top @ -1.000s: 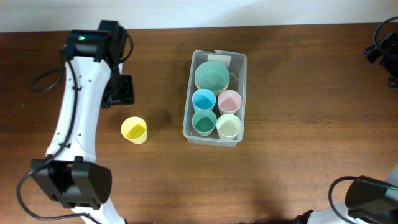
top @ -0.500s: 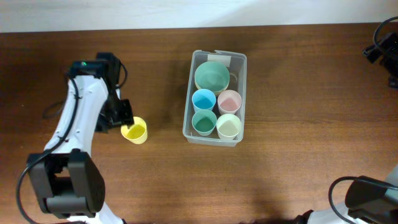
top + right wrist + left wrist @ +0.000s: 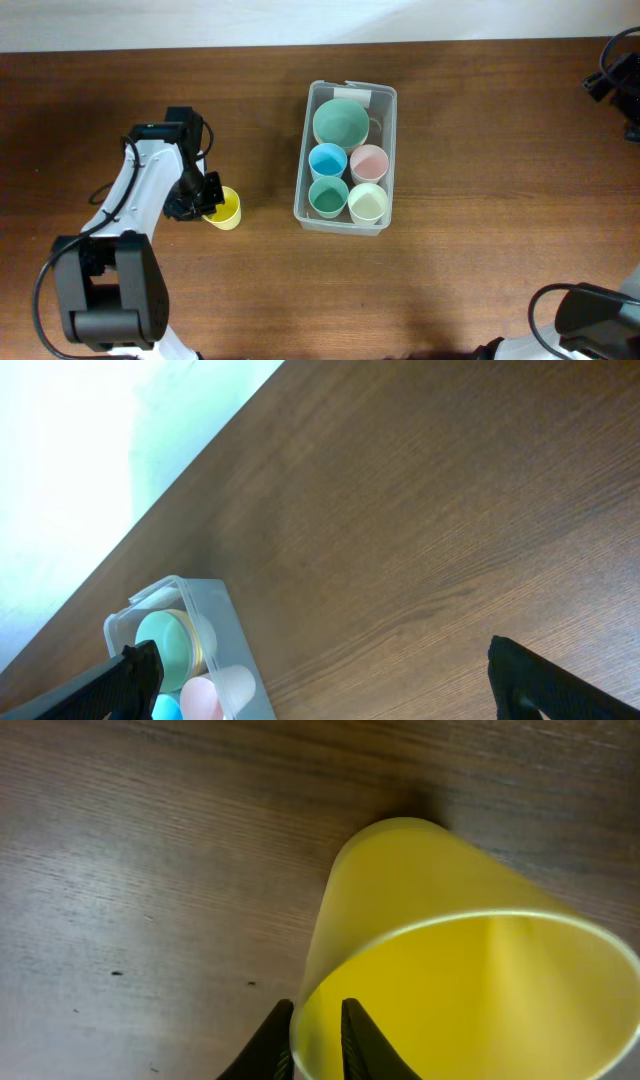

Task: Pack container
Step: 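Reach the left gripper to the yellow cup and grasp it, then carry the yellow cup into the cream cup in the container and release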

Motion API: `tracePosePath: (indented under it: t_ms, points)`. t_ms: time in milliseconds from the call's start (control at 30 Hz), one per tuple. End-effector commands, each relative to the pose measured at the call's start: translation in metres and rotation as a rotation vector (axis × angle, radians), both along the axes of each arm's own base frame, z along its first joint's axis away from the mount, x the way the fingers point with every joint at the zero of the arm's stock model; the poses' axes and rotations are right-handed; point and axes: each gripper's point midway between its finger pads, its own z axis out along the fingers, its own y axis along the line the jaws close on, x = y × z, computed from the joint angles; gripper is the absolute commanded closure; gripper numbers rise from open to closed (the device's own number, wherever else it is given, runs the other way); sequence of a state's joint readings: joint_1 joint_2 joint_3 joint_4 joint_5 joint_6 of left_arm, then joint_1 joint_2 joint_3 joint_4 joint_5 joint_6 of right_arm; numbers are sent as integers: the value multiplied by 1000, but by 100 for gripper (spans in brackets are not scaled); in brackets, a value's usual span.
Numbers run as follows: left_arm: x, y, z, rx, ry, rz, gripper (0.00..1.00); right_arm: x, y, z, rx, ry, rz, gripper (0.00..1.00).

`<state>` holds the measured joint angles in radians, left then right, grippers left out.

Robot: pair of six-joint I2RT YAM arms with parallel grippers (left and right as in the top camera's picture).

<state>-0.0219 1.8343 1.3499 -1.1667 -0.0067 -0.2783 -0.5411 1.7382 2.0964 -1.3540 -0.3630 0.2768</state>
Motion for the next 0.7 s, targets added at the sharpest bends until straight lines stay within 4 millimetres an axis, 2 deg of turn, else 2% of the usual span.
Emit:
tracePosePath:
  t_ms: [0, 67, 200, 300, 367, 500, 533, 600, 667]
  points:
    - [-3, -2, -4, -11, -8, 2, 88, 0, -3, -1, -9, 3, -6, 1]
    - [-2, -3, -4, -18, -10, 3, 99, 0, -3, -1, -9, 3, -6, 1]
    - [4, -10, 2, -57, -30, 4, 99, 0, -3, -1, -8, 3, -6, 1]
    - [14, -18, 21, -100, -77, 3, 99, 0, -3, -1, -9, 3, -6, 1]
    - [27, -24, 44, -138, -139, -3, 99, 0, -3, -1, -8, 3, -6, 1]
    - [53, -42, 113, -223, -316, -40, 99, 0, -3, -1, -8, 3, -6, 1]
    - [58, -51, 138, -240, -378, -79, 99, 0, -3, -1, -9, 3, -6, 1]
    - [61, -66, 168, -248, -451, -132, 99, 0, -3, -1, -9, 3, -6, 1]
    - [62, -87, 189, -257, -510, -214, 99, 0, -3, -1, -9, 3, -6, 1]
